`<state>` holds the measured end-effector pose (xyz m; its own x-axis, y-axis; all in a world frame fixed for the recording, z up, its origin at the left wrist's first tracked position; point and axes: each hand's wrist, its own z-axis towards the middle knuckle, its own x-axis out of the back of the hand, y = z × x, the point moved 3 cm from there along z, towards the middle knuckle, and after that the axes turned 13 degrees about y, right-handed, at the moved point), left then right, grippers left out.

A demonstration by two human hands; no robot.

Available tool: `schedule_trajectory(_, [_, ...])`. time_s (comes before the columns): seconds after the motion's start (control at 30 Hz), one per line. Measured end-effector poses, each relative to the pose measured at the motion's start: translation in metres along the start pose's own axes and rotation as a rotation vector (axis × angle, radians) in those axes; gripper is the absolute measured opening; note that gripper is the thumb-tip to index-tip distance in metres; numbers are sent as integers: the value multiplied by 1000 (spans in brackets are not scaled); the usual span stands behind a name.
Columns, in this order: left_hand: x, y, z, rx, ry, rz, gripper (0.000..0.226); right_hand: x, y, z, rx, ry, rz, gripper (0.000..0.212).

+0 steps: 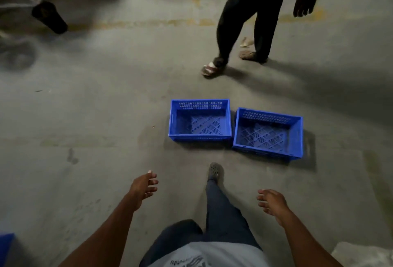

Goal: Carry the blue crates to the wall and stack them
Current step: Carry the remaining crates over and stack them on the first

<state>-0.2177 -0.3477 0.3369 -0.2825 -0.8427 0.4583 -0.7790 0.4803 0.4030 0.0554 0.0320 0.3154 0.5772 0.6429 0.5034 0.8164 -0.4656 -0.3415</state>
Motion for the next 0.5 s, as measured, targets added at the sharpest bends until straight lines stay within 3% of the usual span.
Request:
schedule_trajectory(0.3, [-67,148,81,-30,-17,118,30,-73,-195,84,41,-90,-161,22])
schedule_trajectory(0.5, [-130,215,202,-101,-75,230,28,-162,-292,188,132,-97,-155,18])
